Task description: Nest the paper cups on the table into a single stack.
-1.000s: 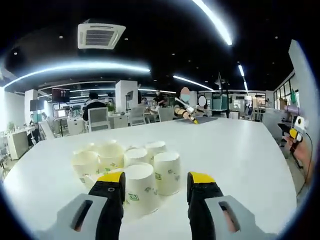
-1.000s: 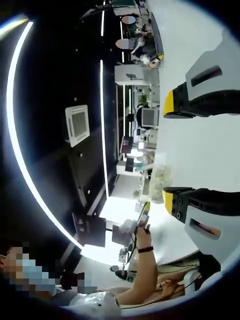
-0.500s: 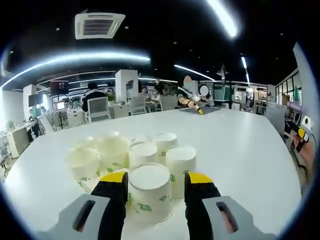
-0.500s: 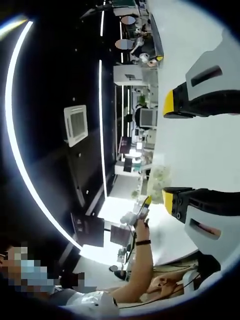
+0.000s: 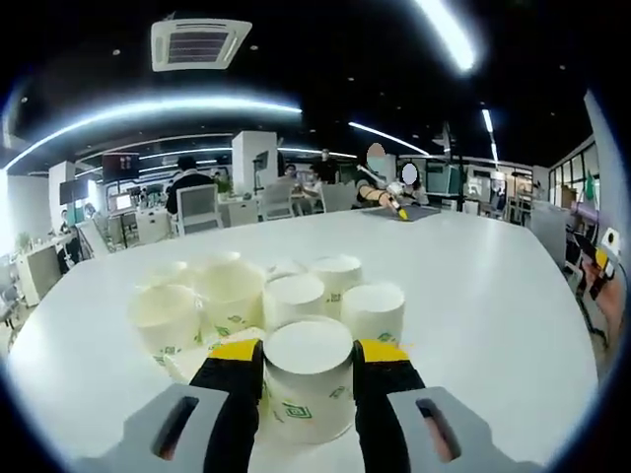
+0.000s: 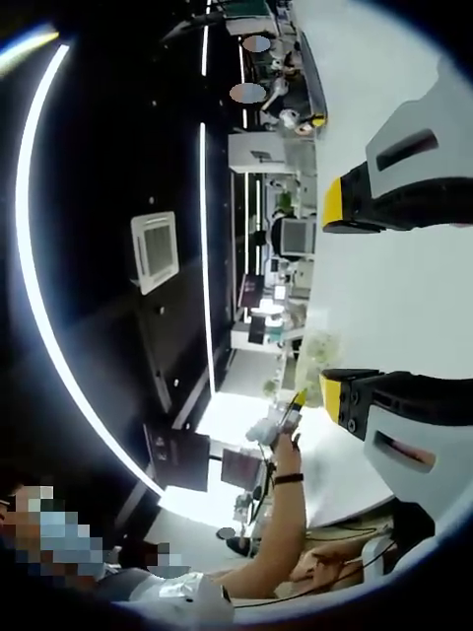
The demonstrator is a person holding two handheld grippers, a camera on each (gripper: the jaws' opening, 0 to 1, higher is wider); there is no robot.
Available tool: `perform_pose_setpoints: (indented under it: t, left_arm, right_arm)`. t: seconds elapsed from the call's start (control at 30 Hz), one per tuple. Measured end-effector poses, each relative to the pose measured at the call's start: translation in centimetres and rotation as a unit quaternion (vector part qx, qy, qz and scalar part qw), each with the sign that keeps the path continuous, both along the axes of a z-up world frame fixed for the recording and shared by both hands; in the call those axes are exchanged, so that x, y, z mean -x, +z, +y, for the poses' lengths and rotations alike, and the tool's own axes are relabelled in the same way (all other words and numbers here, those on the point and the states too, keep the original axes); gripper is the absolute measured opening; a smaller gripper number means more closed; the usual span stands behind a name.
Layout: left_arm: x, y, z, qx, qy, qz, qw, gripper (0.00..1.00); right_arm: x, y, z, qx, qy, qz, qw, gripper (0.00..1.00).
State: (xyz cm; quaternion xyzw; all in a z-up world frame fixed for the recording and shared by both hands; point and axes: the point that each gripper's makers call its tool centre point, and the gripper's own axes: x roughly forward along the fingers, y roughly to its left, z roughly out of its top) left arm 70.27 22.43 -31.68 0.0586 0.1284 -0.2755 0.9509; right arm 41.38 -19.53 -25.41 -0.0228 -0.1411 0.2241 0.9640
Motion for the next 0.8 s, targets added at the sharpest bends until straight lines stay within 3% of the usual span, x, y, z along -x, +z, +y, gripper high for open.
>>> perform_pose_setpoints:
  t: [0.3, 0.53, 0.8]
  left_arm:
    - [1.1, 1.1, 0.1, -0.002, -0.006, -0.013, 0.9999, 0.38]
    - [4.6, 2.5, -1.2, 0.008, -0.033, -0.028, 0.9990, 0.38]
    - [8.5, 3.6, -4.1, 0.014, -0.106, -0.035, 0.9937, 0.38]
  right_arm:
    - [-0.2, 0.1, 0.6, 0.000, 0.011, -0.003, 0.9999, 0.57]
    - [-0.9, -0.2, 3.3, -0.003, 0.050, 0.000, 0.9987, 0.59]
    - [-1.0, -0.7, 6.6, -0.009, 0.096, 0.005, 0.9953, 0.60]
